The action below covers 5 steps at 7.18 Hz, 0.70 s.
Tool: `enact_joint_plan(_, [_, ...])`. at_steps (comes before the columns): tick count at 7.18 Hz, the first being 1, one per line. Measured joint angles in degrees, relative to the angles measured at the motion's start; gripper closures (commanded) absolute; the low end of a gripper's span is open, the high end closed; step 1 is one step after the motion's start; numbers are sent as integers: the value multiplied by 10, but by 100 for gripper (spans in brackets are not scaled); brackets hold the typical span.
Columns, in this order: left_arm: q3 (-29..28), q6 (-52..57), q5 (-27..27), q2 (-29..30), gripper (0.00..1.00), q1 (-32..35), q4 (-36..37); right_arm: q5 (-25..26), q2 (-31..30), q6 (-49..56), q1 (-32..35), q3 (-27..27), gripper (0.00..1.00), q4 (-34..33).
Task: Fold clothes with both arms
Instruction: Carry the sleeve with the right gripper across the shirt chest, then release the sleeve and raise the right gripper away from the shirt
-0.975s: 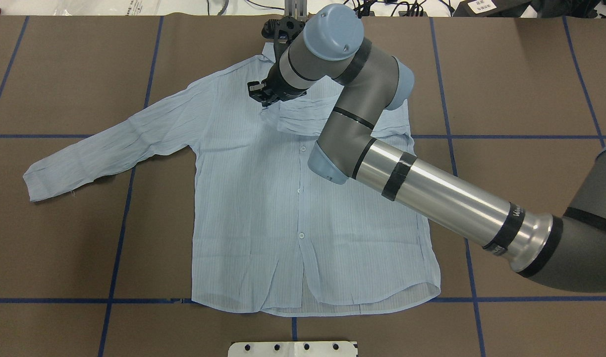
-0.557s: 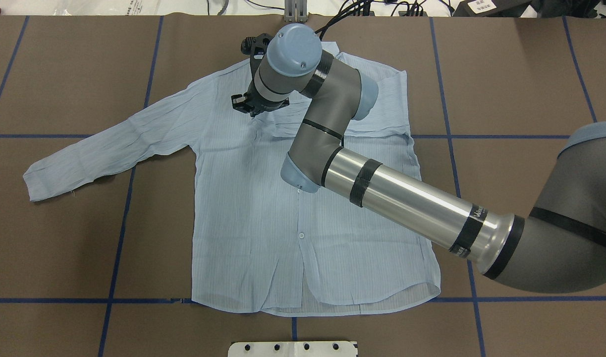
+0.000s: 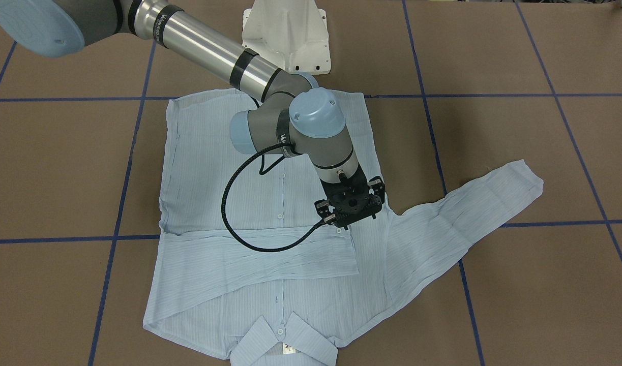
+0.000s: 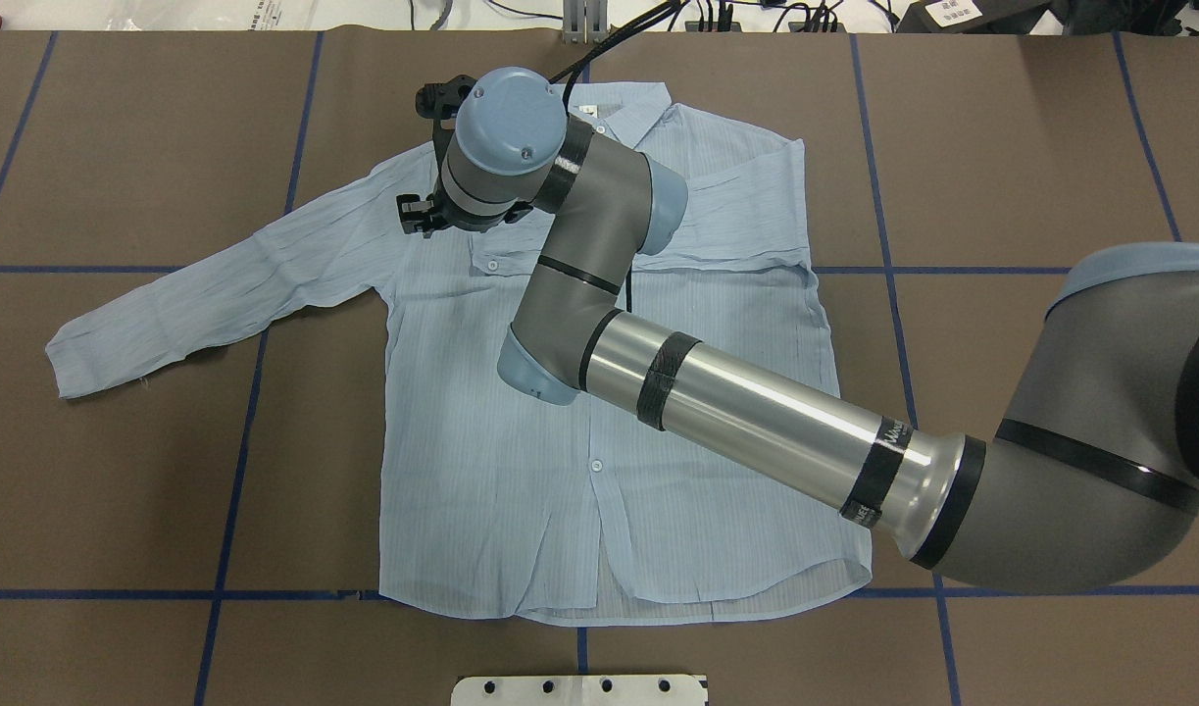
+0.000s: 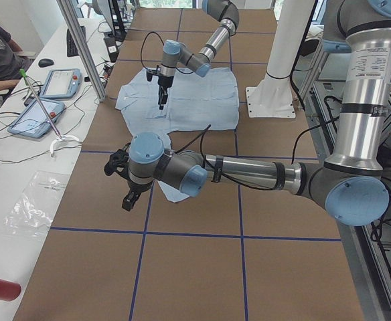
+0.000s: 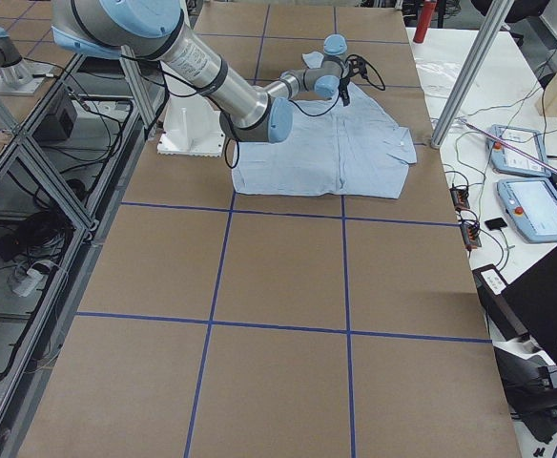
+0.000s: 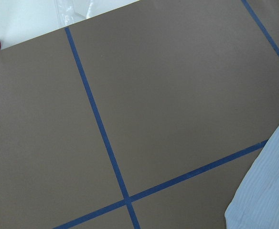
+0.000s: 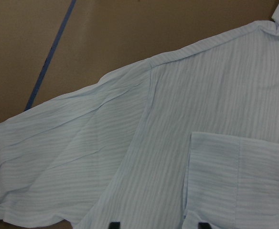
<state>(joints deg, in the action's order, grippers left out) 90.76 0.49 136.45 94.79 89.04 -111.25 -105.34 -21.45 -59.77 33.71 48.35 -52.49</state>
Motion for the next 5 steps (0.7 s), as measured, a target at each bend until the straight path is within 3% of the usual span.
enact_joint_plan(1, [-6,-36,-2,6,1,-9,-14,1,1,-2,0,12,0,-31])
enact_joint_plan(3, [-23,-183,-22,4,1,-60,-95,1,-3,-6,3,88,0,-182])
enact_joint_plan(5, [-24,-378,-100,-33,4,-144,-227,-10,-30,0,30,176,0,-332])
